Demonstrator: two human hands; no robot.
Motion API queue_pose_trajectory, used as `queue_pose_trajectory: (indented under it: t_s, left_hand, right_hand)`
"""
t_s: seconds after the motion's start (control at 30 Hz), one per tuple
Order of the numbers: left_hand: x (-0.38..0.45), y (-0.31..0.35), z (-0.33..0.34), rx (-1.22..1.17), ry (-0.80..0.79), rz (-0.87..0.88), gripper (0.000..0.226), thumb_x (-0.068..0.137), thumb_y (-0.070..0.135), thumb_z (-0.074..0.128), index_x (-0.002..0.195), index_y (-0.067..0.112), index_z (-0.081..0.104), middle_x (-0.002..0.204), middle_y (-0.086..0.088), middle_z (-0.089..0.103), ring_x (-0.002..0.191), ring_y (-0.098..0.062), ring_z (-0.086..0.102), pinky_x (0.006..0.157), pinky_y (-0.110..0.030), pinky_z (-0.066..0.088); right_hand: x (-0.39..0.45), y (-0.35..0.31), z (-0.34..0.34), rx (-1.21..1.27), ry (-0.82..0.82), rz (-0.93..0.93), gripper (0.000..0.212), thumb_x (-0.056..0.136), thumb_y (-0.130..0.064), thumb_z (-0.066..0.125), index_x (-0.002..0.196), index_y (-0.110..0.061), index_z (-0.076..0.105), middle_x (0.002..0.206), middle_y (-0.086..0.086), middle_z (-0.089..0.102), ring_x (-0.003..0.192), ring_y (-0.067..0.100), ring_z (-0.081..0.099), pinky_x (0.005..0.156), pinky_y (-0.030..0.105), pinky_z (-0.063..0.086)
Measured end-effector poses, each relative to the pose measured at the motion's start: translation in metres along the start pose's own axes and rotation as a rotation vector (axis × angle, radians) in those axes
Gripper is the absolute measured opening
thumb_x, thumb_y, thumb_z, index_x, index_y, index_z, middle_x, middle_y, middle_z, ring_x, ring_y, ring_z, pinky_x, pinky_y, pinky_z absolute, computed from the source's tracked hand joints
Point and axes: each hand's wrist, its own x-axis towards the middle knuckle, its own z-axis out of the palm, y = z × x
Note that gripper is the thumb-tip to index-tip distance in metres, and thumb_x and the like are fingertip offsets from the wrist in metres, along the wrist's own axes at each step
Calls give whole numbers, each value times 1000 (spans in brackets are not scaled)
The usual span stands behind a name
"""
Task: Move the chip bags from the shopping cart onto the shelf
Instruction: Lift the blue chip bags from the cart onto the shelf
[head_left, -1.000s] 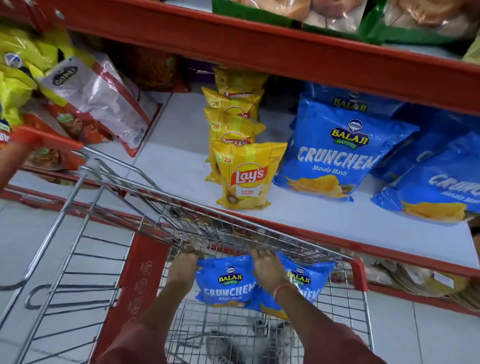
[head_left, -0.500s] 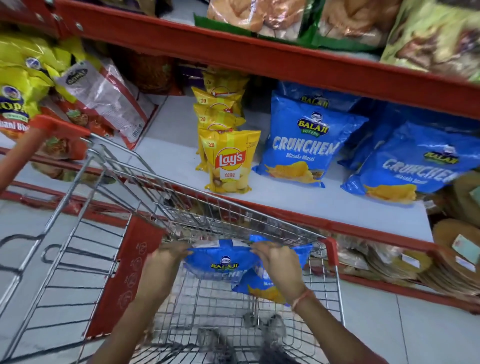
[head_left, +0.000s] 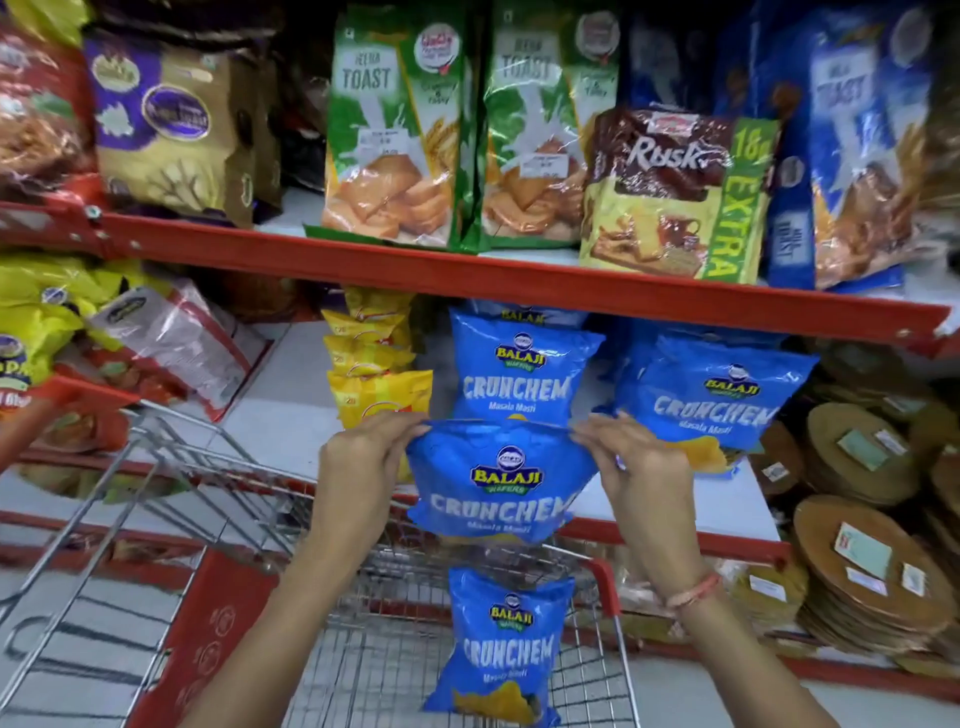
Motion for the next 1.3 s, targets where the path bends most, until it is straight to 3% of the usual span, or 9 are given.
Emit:
queue_pose_trajectory:
  t_s: [0.17,0.33,0.5,0.67,0.8,0.9,1.07,1.17,1.3]
  left_hand:
    - [37,15,46,19,-16,62,13,80,2,67,91,3,72,91,-15,76,79,-24,71,78,-21,43]
    - [51,10,87,36,-89,71,14,80,0,66,93,1,71,91,-19,75,79,-27,71,74,-32,55]
    - [55,13,94,53,6,72,37,87,8,62,123,6,53,120,-14,63,105,-25,61,90,-32,48]
    - [-11,6,94,45,106,171,30,90,14,56,116,1,53,113,-18,59,111,-21,49,104,-18,32]
    - [-84,-36,126,101,-225,143,33,93,29,43,100,3,61,96,-14,68,98,-17,50,90,-28,41]
    - [-114,-63,166,218,-499,108,26,90,32,41,101,14,55,90,-9,71,94,-18,57,80,-31,47]
    - [-136,-96,214,571,-1052,-78,64,87,-2,52,141,9,19,151,-13,25,138,-29,25,112,-43,29]
    - [-145,-108,224,769,-1107,-15,70,83,-3,55,141,8,17,153,-13,17,141,-28,16,115,-50,20]
    - [-155,-113,210,820,-1124,13,41,86,-3,52,126,6,46,148,-17,25,137,-30,24,116,-43,24]
  right_hand:
    - [27,37,-9,-121,55,28,21,72,9,75,86,-6,75,87,8,76,85,22,69,94,28,44]
    - [32,73,9,-189,4,108,11,76,-3,75,85,-10,74,85,11,76,81,26,71,69,35,57]
    - [33,84,18,-165,15,102,28,87,-10,65,114,-6,62,120,14,64,123,27,50,106,46,38]
    - [-23,65,30,-90,106,-10,33,90,-9,62,121,-4,54,127,13,53,125,27,43,108,40,34]
    - [-93,74,64,-115,-63,-77,22,88,-11,65,110,-5,61,104,12,64,100,24,55,93,33,45]
    - [-143,104,103,-230,-487,-110,26,81,-8,68,105,-12,62,91,5,67,85,22,59,79,29,48]
    - [-183,148,152,-366,-970,1,60,65,4,77,120,-4,56,105,18,68,99,33,64,79,39,57]
    - [-192,152,156,-480,-1066,9,49,84,-1,57,132,-2,45,126,22,56,117,38,51,96,48,45]
    - [-190,137,149,-611,-1101,20,31,80,-14,65,111,-11,65,114,14,63,110,31,55,88,43,52]
